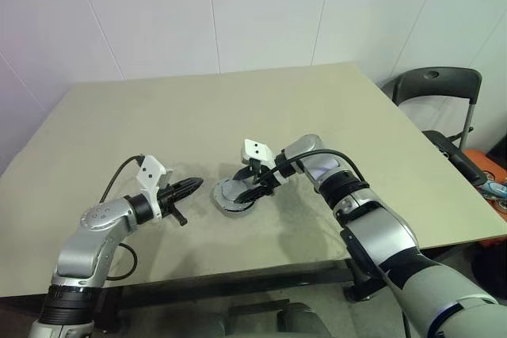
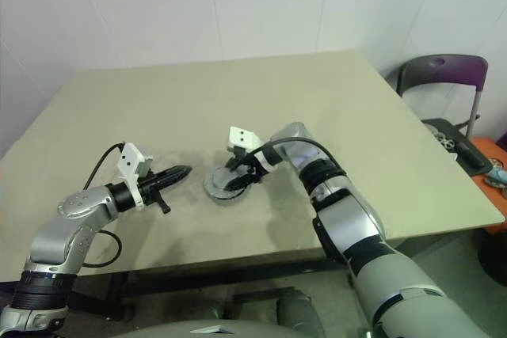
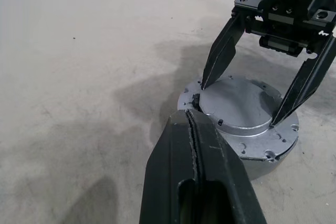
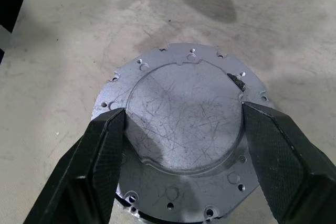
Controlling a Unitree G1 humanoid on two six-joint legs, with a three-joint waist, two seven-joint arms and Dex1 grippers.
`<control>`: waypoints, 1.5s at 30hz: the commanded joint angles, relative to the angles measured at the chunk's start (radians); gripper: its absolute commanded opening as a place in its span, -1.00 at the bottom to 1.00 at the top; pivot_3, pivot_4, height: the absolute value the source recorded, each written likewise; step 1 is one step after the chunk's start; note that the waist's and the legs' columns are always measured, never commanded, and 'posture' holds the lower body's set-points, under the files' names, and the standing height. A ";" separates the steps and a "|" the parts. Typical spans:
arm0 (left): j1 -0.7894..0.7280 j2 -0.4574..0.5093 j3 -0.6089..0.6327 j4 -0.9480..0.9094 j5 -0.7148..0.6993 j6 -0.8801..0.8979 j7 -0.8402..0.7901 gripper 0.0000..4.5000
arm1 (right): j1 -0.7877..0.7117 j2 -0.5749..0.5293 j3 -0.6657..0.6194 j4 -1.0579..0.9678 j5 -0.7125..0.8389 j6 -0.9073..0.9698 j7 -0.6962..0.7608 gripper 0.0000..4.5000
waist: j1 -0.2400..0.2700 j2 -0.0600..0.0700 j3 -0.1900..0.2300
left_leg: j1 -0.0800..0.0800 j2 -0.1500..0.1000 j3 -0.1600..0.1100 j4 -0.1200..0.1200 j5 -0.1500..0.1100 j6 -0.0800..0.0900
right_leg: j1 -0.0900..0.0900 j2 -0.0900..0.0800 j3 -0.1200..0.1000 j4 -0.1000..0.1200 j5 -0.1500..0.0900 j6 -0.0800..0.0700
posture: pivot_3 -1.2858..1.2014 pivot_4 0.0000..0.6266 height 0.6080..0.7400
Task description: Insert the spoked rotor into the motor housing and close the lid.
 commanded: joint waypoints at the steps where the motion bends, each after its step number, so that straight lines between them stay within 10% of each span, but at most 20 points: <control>1: -0.006 0.001 0.004 -0.017 0.002 -0.017 0.000 -1.00 | -0.010 -0.008 -0.004 -0.010 -0.003 -0.016 0.000 0.39 | 0.000 0.000 0.000 | 0.000 0.000 0.000 0.000 0.000 0.000 | 0.000 0.000 0.000 0.000 0.000 0.000 | 0.03 -1.00 1.00; 45: -0.017 -0.014 -0.026 -0.024 0.004 -0.018 0.009 -1.00 | 0.039 -0.025 0.058 0.069 -0.079 -0.100 -0.014 0.39 | 0.000 0.000 0.000 | 0.015 0.000 0.001 0.000 0.000 0.000 | 0.016 0.000 0.000 0.000 -0.001 0.000 | 0.03 -1.00 1.00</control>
